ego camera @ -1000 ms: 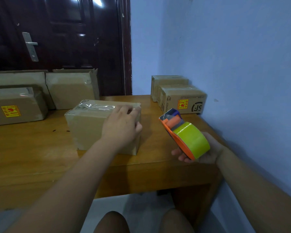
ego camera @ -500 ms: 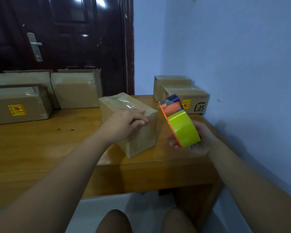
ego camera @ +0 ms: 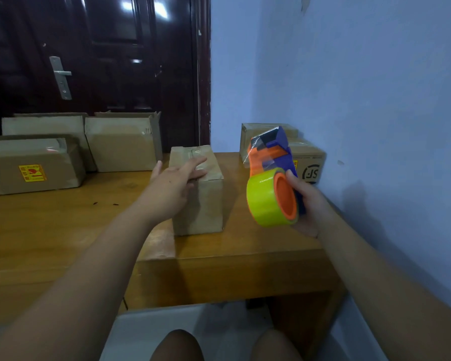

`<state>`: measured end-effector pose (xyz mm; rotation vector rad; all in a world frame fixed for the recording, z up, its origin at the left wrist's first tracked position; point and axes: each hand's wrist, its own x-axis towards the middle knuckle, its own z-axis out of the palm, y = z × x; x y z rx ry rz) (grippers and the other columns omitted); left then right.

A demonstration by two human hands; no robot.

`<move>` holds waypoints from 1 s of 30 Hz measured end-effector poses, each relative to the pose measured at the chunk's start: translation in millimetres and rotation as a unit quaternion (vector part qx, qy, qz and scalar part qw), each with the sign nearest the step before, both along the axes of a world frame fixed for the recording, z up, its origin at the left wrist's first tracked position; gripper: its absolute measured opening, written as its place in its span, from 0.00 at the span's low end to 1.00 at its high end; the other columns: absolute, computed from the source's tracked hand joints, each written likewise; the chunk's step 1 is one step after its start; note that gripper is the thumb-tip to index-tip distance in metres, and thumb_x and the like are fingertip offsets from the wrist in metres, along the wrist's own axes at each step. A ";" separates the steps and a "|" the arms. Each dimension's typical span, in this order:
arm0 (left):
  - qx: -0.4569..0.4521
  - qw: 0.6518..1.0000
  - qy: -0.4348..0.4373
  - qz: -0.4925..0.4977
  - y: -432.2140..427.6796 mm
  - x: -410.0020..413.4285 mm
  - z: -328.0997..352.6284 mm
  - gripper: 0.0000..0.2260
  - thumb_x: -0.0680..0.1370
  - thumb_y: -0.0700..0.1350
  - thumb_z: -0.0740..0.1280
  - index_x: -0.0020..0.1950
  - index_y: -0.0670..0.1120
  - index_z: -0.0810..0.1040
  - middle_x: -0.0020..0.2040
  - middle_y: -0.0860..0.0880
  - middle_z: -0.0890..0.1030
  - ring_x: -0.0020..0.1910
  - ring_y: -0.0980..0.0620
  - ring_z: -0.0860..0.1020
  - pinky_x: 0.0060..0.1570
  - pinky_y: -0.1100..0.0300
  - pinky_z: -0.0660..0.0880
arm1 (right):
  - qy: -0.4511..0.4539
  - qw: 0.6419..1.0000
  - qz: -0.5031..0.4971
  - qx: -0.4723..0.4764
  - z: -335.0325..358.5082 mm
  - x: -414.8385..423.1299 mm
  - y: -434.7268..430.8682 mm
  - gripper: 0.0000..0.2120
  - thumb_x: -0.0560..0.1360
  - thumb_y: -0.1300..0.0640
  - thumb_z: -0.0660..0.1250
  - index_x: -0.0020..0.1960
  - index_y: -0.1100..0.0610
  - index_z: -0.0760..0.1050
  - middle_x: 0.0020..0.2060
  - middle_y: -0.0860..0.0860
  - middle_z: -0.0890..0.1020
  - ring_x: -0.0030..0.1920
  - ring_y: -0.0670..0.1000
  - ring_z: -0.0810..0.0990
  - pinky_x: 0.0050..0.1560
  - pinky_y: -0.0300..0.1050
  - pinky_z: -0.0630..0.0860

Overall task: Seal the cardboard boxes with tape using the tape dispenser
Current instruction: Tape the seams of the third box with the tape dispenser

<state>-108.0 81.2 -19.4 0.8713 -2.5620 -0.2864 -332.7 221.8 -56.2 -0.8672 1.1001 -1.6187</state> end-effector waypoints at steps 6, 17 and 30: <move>0.019 0.971 0.231 0.055 34.5 -16.3 20.7 0.17 0.80 0.43 0.62 0.69 0.52 0.71 0.62 0.53 0.76 0.58 0.61 0.73 0.56 0.71 0.68 | 0.085 0.989 -0.108 -0.053 7.7 15.9 -6.4 0.19 0.69 0.43 0.69 0.52 0.57 0.79 0.43 0.52 0.85 0.44 0.51 0.84 0.47 0.48 0.81; 0.266 0.841 0.464 0.082 69.8 -61.0 27.8 0.19 0.76 0.41 0.68 0.67 0.45 0.73 0.40 0.58 0.77 0.45 0.59 0.77 0.51 0.59 0.75 | 0.396 0.887 -0.202 -0.125 24.0 37.4 -5.2 0.26 0.66 0.49 0.77 0.59 0.43 0.68 0.56 0.48 0.78 0.56 0.48 0.78 0.55 0.46 0.79; 0.255 0.831 0.484 0.099 42.1 -31.0 17.2 0.07 0.79 0.43 0.64 0.50 0.47 0.82 0.37 0.52 0.80 0.39 0.55 0.78 0.47 0.55 0.78 | 0.503 0.839 -0.168 -0.123 61.4 48.6 -5.4 0.31 0.64 0.45 0.74 0.62 0.48 0.65 0.54 0.41 0.74 0.54 0.43 0.75 0.45 0.30 0.74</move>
